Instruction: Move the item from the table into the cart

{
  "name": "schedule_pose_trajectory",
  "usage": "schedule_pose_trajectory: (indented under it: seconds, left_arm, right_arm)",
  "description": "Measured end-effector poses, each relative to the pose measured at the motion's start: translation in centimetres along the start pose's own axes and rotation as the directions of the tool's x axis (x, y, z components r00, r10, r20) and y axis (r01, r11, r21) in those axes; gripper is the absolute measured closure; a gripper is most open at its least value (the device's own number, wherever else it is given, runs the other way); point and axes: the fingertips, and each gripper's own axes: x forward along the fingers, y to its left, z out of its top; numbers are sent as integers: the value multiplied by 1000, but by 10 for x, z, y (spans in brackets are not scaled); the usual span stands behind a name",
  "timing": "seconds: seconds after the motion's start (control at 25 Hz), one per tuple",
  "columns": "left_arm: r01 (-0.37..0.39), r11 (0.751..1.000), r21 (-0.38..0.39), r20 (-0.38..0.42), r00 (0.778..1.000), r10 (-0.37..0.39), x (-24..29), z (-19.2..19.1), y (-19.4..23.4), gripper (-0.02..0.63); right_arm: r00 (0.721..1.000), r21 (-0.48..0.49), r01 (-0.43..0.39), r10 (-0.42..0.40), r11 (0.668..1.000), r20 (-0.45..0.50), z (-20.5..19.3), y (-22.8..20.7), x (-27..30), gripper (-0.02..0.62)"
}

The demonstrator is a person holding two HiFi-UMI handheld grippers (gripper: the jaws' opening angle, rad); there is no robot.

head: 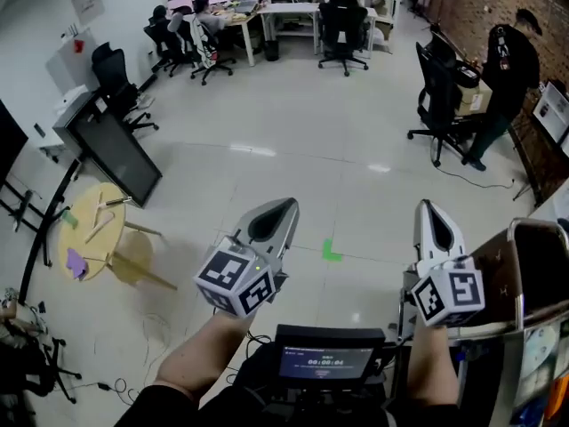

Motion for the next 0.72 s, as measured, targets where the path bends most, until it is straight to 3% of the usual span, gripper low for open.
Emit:
schedule_pose_trajectory:
  seconds: [0.16, 0.28, 0.52, 0.72]
  left_arm:
    - [-206, 979, -5, 15, 978, 206, -55, 11, 100, 598]
    - [-375, 927, -9, 63, 925, 375, -124, 23, 185, 599]
    - [-657, 754, 0, 106, 750, 653, -309, 33, 361, 598]
    - [-801, 599, 22, 144, 595, 791, -418, 48, 446, 598]
  right_arm:
    - [987, 39, -161, 161, 986, -3, -9, 91, 83, 595]
    - [959, 35, -283, 284, 958, -7, -16, 188, 141, 595]
    - [862, 48, -506, 507, 861, -15, -43, 421, 242, 595]
    - [728, 75, -682, 685, 728, -26, -61, 583, 297, 595]
